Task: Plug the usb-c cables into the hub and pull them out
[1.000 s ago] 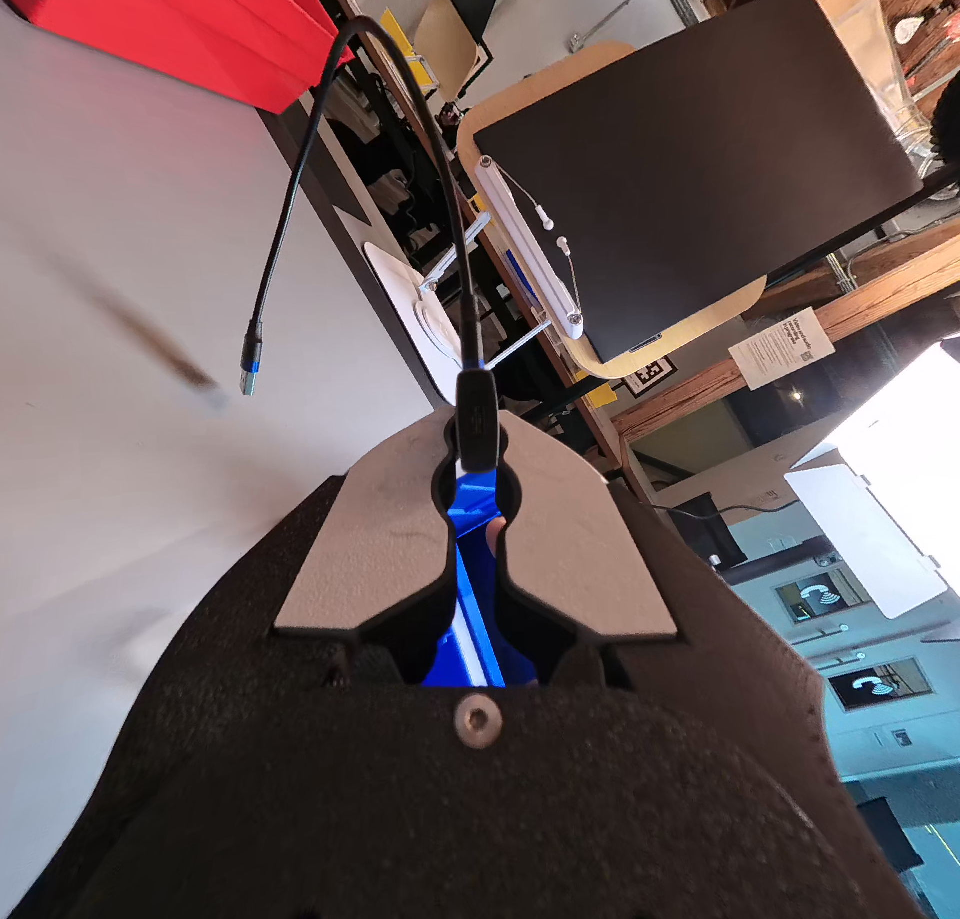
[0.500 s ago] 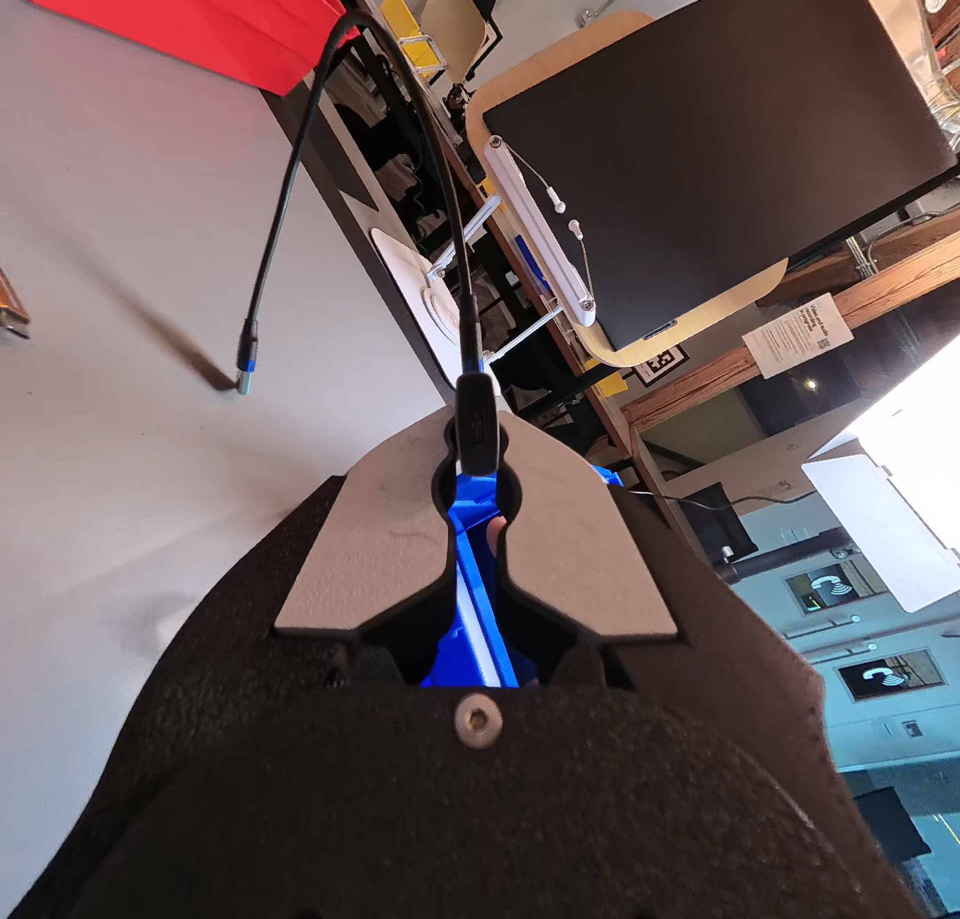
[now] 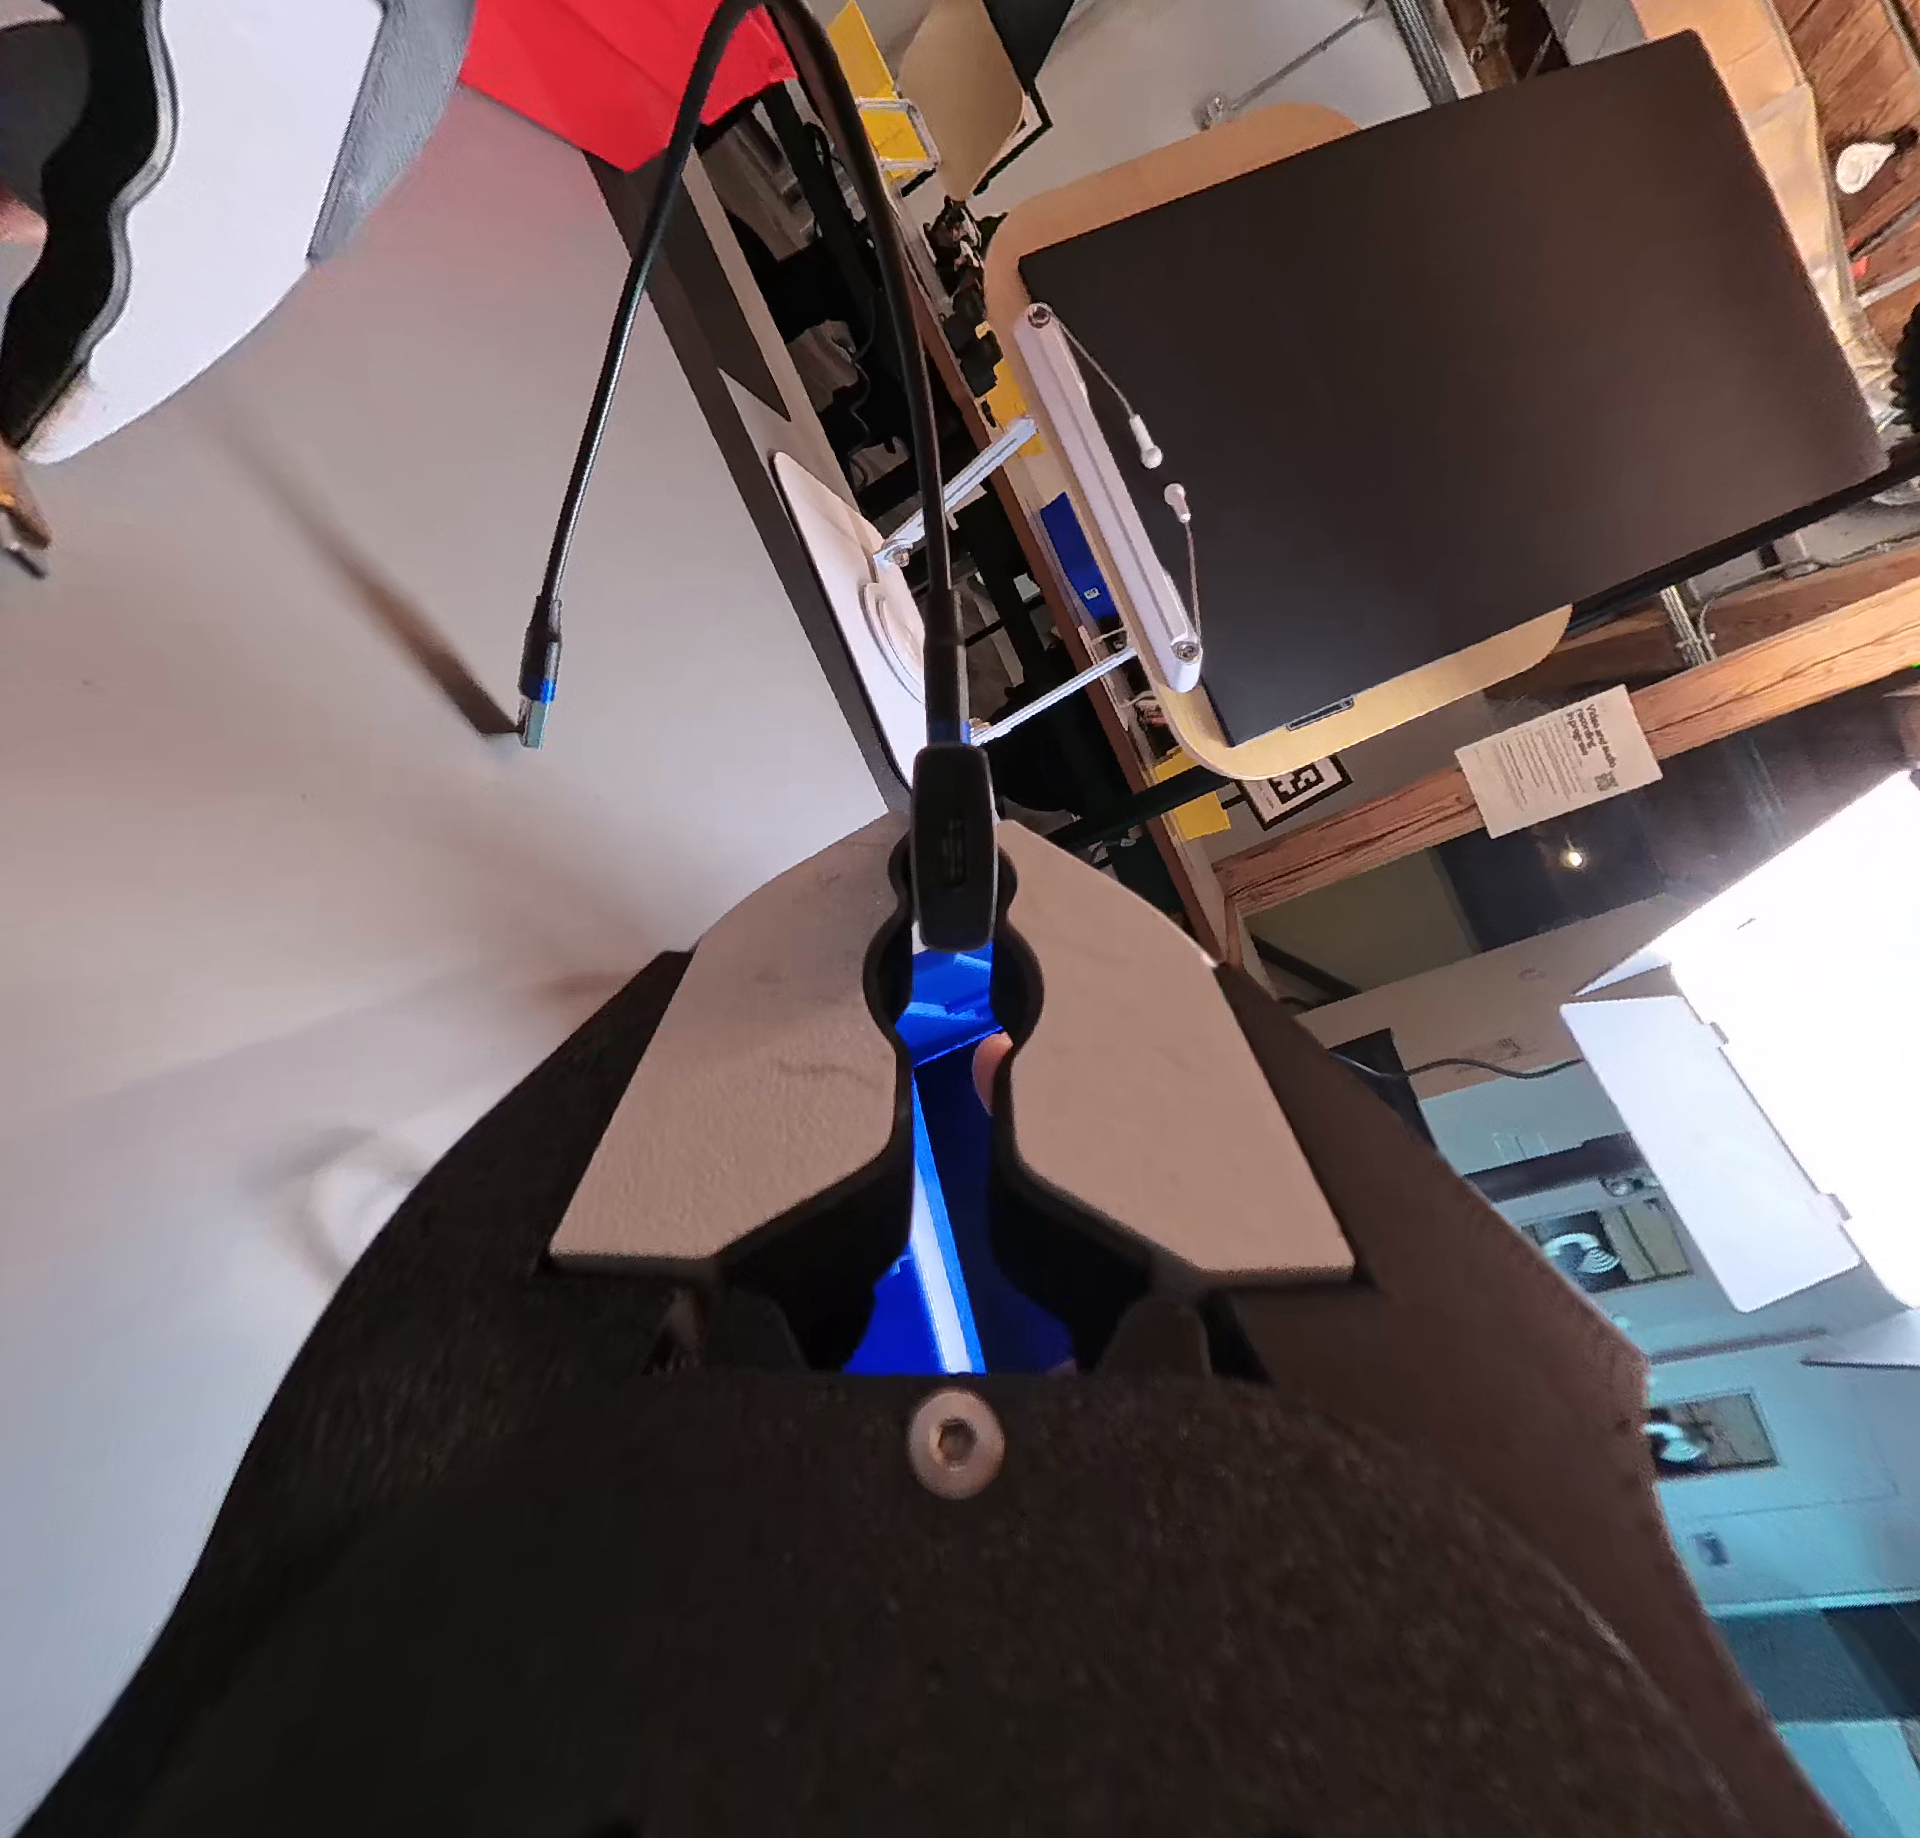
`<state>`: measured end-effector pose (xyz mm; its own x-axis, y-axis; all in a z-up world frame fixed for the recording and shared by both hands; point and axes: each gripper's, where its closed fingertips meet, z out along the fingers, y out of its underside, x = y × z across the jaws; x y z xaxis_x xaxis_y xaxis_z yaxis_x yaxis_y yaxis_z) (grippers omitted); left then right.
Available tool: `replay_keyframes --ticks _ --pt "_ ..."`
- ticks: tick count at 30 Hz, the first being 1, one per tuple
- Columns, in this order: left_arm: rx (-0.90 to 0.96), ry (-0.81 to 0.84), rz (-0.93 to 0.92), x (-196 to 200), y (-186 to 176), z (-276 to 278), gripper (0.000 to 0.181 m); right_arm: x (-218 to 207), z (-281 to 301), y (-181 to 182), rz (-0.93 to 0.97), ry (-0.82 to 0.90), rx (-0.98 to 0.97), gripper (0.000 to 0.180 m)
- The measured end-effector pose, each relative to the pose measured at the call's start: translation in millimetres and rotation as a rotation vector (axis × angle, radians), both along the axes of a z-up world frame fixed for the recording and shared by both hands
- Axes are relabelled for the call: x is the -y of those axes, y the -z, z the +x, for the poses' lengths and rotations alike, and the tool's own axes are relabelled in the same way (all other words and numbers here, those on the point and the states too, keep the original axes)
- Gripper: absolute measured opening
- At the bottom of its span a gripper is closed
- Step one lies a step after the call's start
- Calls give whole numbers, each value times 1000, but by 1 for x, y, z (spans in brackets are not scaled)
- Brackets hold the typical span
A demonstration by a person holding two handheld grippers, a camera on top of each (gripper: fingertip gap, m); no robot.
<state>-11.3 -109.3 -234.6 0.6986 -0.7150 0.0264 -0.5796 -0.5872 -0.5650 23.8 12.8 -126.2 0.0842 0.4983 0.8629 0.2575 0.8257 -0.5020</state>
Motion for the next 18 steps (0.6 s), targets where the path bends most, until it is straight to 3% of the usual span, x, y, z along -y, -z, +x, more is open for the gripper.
replay_keyframes --ticks 3,11,18 --pt "-48 -51 59 3 -5 -4 10 5 -1 5 64 -19 23 9" --pt "-124 -115 199 9 -73 20 10 46 -13 32 339 -86 156 9" --pt "-196 -135 136 0 -53 23 10 66 -17 43 429 -115 209 9"
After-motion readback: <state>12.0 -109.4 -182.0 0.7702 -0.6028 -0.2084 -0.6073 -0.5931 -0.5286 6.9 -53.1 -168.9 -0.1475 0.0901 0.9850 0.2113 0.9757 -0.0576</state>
